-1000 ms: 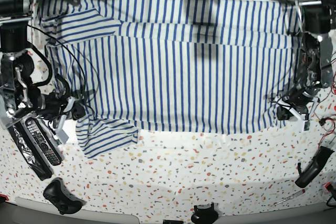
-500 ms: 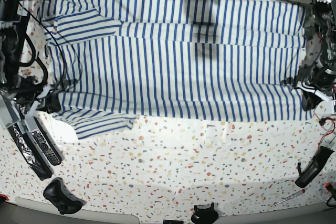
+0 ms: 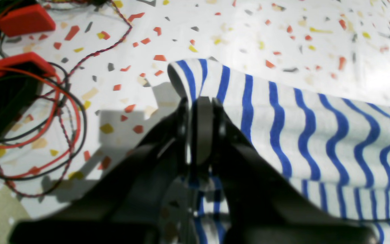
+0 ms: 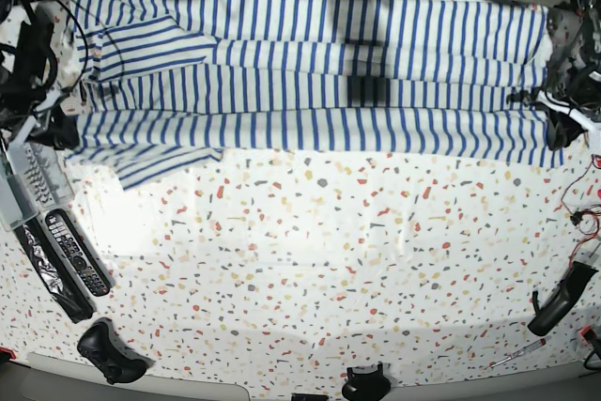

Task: Layout the t-shirt on the table in an organized manner, then fold the t-shirt properly
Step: 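Lift the hem and fold it up toward the collar with both grippers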

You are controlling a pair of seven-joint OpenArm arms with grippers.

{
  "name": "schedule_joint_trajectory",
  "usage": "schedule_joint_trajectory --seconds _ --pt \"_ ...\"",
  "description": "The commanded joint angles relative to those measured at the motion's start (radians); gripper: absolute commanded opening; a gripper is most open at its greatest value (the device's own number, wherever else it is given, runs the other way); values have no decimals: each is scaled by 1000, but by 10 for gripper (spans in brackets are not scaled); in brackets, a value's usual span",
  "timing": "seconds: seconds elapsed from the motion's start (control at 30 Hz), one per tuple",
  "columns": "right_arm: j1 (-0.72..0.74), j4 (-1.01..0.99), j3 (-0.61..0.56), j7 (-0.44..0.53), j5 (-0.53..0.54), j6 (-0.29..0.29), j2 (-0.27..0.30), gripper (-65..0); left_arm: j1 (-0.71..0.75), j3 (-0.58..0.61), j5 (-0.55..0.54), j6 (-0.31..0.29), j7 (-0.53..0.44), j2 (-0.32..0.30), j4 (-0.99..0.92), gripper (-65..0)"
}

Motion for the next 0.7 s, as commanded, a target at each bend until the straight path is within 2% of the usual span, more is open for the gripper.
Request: schedule_joint_trajectory --seconds 0.0,0.17,0.33,0.53,0.67 --pt "-16 16 24 17 9 1 24 -650 12 -13 0 4 -22 -20 27 -650" --pt "-124 16 38 18 6 1 18 -650 60 -55 3 3 -19 -19 39 -650" --pt "-139 15 37 -20 -29 1 -46 -650 79 -77 51 3 -16 -19 39 -650" --pt "-140 15 37 -42 -28 1 -80 -650 81 -77 63 3 68 -20 39 -650" --pt "-140 15 37 -60 -28 1 -80 -524 81 -77 63 3 103 -19 39 -650"
